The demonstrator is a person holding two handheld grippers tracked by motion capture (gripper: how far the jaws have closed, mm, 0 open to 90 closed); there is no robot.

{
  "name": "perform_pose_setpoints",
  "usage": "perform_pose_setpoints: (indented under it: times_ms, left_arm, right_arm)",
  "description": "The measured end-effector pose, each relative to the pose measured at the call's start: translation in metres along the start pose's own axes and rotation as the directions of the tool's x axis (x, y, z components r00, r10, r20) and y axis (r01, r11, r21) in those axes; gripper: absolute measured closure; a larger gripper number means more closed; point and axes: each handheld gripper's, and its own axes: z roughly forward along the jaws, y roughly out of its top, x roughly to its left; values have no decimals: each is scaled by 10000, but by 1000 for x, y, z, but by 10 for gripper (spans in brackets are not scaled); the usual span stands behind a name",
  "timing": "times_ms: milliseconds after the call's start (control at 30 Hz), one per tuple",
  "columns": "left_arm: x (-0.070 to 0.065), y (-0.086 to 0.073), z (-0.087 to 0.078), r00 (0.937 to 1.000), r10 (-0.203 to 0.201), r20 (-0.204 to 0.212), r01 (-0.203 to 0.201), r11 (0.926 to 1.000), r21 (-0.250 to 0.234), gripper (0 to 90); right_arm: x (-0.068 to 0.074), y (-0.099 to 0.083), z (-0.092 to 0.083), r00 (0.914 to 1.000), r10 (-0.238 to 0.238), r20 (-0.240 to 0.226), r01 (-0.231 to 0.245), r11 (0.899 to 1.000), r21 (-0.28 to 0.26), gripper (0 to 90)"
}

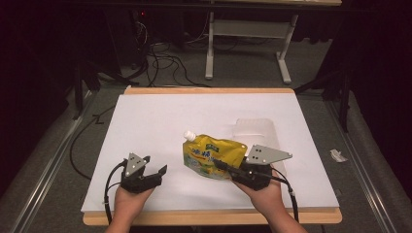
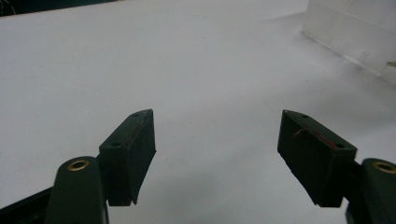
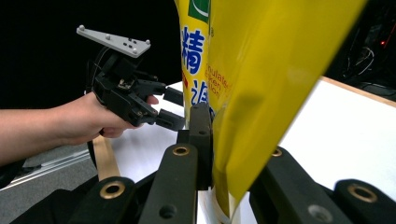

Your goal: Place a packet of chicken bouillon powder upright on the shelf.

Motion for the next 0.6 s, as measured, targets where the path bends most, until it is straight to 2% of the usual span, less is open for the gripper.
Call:
perform_pose_setpoints:
  times_ms: [133, 300, 400, 467, 600]
  left_arm:
    - [1, 1, -1, 10000, -21, -64, 20, 9998, -182, 287]
    - [5, 1, -1, 9998, -184, -59, 182, 9996, -206, 287]
    - [6, 2, -3, 9996, -260, -102, 256, 9990, -371, 287]
    - [6, 2, -5, 9997, -220, -118, 215, 9990, -404, 287]
    - [6, 1, -4, 9995, -263, -159, 256, 9988, -419, 287]
  right_arm:
    - [-1, 3, -1, 9998, -195, 37, 194, 9998, 55, 842]
    - [-5, 7, -2, 10000, -97, 18, 97, 9998, 182, 842]
    - [-11, 11, -7, 9995, -311, 70, 310, 9993, 215, 842]
    - [-17, 12, -16, 9990, -407, 204, 408, 9992, -40, 842]
    - [-24, 10, -28, 9993, -228, 287, 239, 9990, -376, 843]
